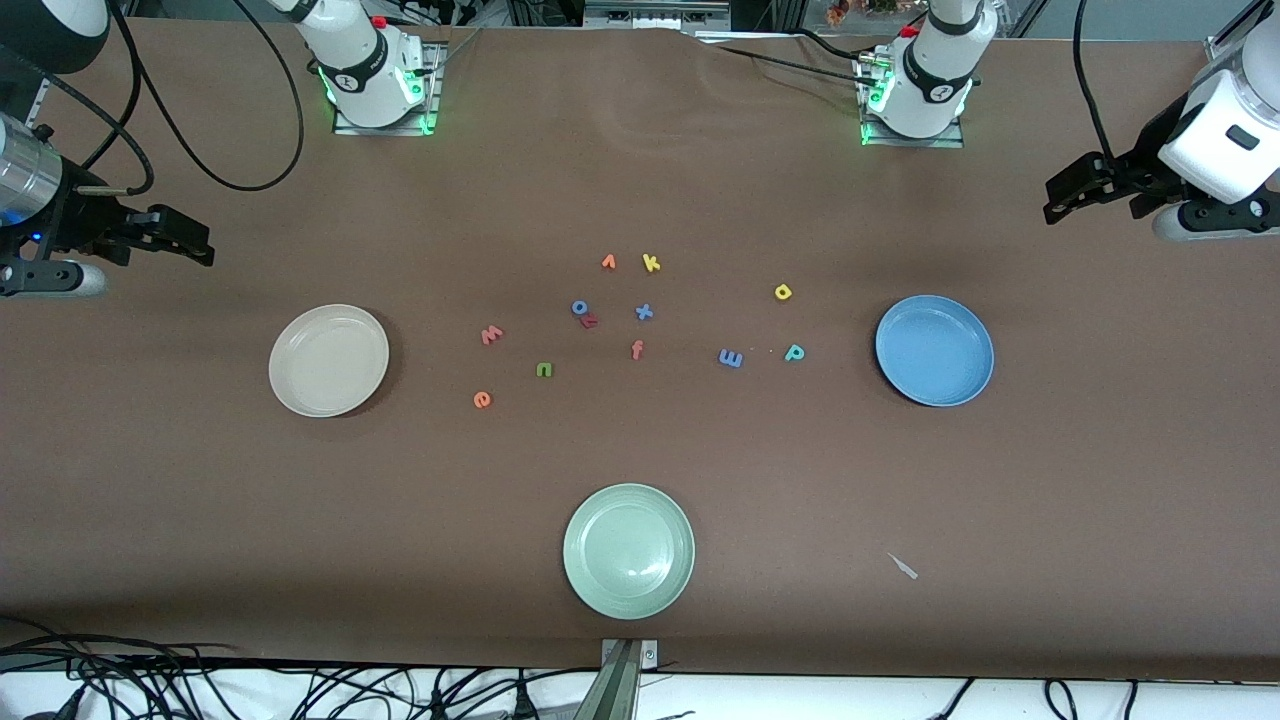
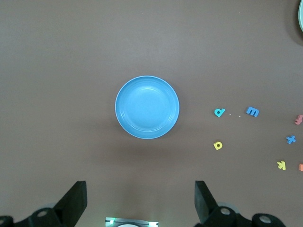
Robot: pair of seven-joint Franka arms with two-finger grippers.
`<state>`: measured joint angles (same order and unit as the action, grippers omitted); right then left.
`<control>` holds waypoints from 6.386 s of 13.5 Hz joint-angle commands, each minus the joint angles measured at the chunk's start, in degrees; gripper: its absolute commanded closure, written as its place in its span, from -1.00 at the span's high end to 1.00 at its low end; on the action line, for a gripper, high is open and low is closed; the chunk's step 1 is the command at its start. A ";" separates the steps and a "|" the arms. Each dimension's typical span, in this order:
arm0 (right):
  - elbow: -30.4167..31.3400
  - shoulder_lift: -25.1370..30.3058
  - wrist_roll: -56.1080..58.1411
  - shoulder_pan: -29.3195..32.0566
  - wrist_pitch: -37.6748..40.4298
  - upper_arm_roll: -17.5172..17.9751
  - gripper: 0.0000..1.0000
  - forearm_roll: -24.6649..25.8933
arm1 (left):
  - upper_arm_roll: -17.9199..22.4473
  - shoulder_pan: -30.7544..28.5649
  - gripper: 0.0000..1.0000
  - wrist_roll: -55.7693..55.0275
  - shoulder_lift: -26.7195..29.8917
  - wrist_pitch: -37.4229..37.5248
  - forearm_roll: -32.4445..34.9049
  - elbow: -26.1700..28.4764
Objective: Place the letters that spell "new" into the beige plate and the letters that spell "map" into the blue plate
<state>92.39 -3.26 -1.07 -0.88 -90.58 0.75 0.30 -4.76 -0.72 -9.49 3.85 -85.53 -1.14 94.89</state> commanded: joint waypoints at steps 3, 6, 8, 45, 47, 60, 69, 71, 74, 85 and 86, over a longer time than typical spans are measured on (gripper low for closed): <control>0.60 0.62 0.28 0.26 0.14 0.04 1.00 -0.74 | 0.19 0.10 1.00 -0.35 -0.51 1.15 -0.97 -1.46; 0.60 0.62 0.28 0.26 0.14 0.04 1.00 -0.74 | 0.27 0.10 1.00 -0.27 -0.42 1.15 -0.97 -1.46; 0.60 0.62 0.28 0.26 0.14 0.13 1.00 -0.74 | 0.19 0.10 1.00 -0.35 -0.42 1.15 -0.88 -1.46; 0.60 0.62 0.37 0.26 0.14 0.13 1.00 -0.83 | 0.19 0.10 1.00 -0.35 -0.42 1.15 -0.88 -1.46; 0.60 0.62 0.37 0.26 0.14 0.13 1.00 -0.83 | 0.27 0.10 1.00 -0.27 -0.42 1.15 -0.88 -1.37; 0.60 0.62 0.46 0.26 0.14 0.04 1.00 -0.74 | 0.27 0.01 1.00 -0.27 -0.42 1.15 -0.88 -1.46; 0.60 0.62 0.46 0.26 -0.12 0.04 1.00 -0.83 | 0.45 -0.43 1.00 -0.27 -0.42 1.24 -0.88 -1.37; 0.60 0.53 0.46 0.26 -0.38 0.13 1.00 -0.83 | 0.54 -0.43 1.00 -0.27 -0.51 1.24 -0.88 -1.37; 0.43 0.27 0.19 0.09 -1.00 0.13 1.00 -0.83 | 0.54 -0.43 1.00 -0.27 -0.51 1.24 -0.88 -1.37; 0.07 -2.19 0.28 -3.07 -2.93 0.57 1.00 -1.18 | 0.54 -0.43 1.00 -0.27 -0.43 1.68 -0.88 -1.37; 0.07 -2.37 0.28 -3.69 -3.20 0.57 1.00 -1.18 | 0.54 -0.43 1.00 -0.27 -0.51 1.68 -0.88 -1.37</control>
<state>92.40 -5.26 -1.07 -3.36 -93.01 1.45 -0.25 -4.31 -0.97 -9.49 3.85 -85.15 -1.14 94.88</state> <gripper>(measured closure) 0.000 0.000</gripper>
